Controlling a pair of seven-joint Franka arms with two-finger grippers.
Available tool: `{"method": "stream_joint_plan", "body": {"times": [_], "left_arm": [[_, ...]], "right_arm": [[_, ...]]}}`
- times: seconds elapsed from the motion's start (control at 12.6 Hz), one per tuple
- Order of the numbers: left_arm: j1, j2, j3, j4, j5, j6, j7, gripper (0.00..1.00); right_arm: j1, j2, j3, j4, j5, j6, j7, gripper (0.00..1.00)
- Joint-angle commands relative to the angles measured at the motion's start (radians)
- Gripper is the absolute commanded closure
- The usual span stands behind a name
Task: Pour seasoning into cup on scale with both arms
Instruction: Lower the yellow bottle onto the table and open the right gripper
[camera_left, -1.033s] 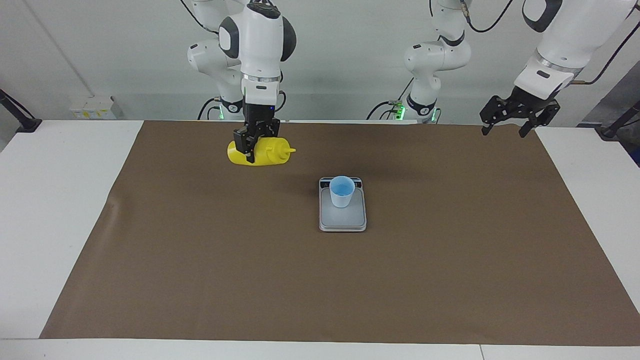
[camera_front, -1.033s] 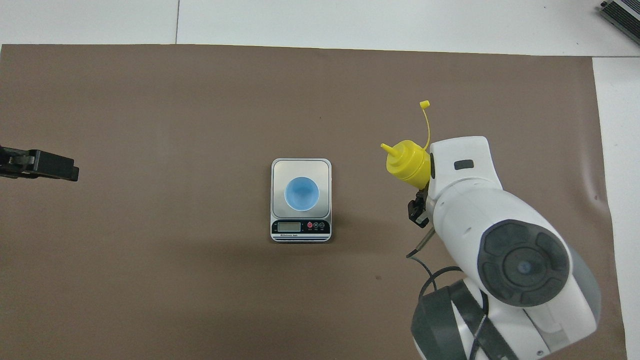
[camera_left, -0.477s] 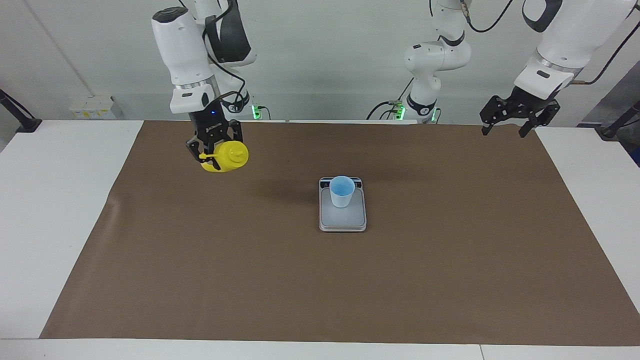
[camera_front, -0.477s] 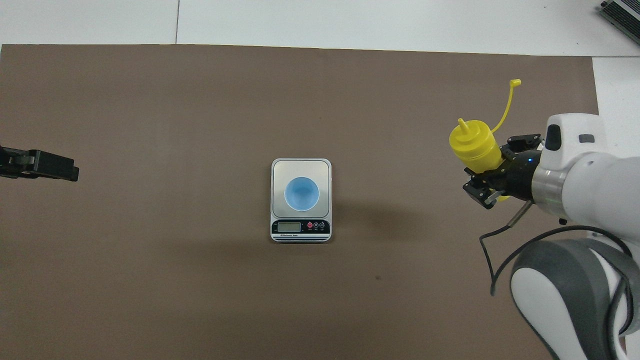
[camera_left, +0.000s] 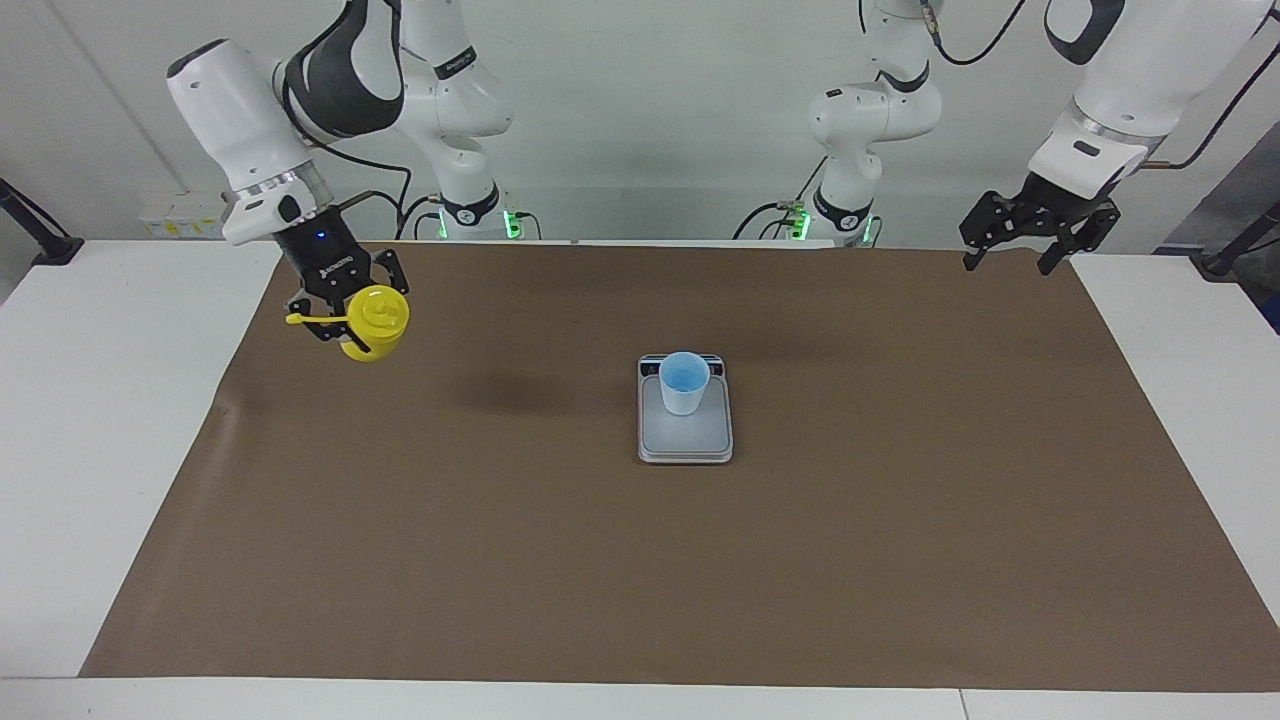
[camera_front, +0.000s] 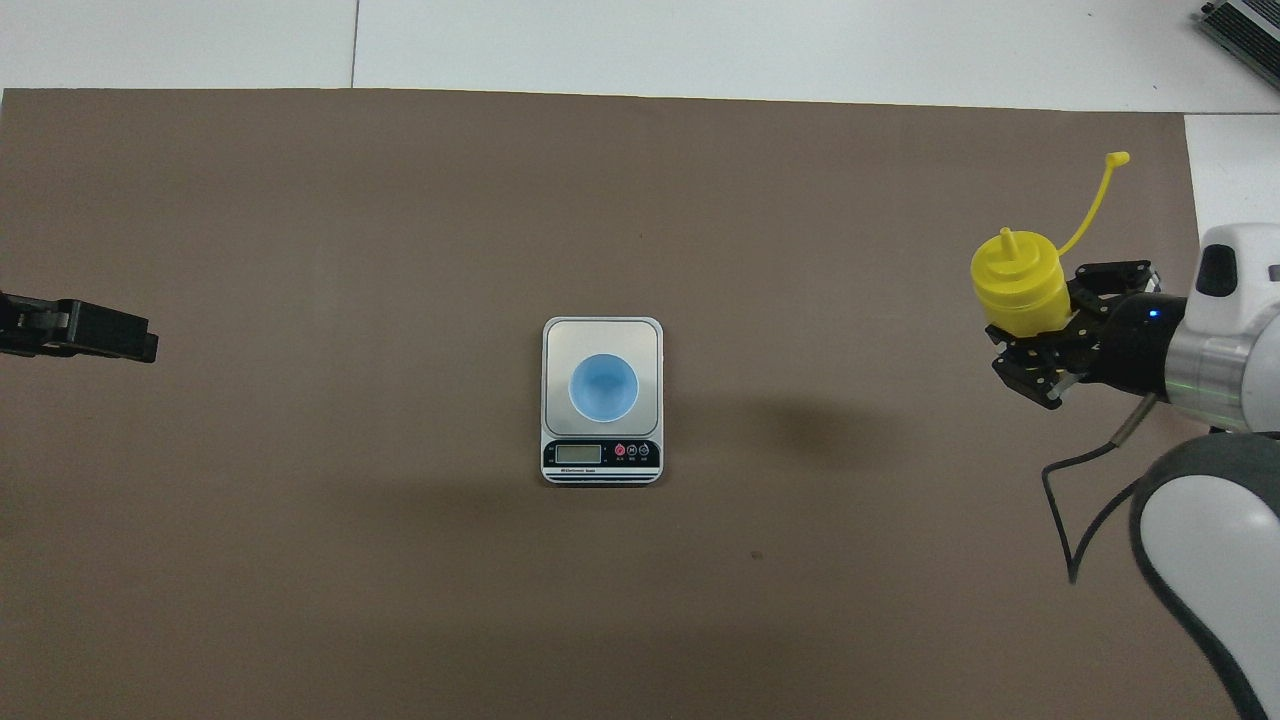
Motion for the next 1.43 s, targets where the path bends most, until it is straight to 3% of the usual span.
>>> {"method": "stream_joint_plan", "body": {"times": [0.0, 0.4, 1.11, 1.35], "left_arm": [[0.014, -0.031, -0.005, -0.034, -0.012, 0.005, 0.007, 0.0], [0.014, -0.031, -0.005, -0.035, -0.012, 0.005, 0.007, 0.0], [0.014, -0.031, -0.005, -0.035, -0.012, 0.005, 0.007, 0.0], [0.014, -0.031, -0.005, -0.035, -0.012, 0.005, 0.007, 0.0]], "right_arm": [[-0.084, 0.041, 0.014, -0.029, 0.172, 0.019, -0.235, 1.0], [-0.153, 0.189, 0.014, -0.087, 0.648, 0.051, -0.844, 1.0], [-0.132, 0.281, 0.015, -0.166, 1.065, 0.023, -1.261, 1.0], [-0.136, 0.347, 0.015, -0.169, 1.174, -0.079, -1.304, 1.0]]}}
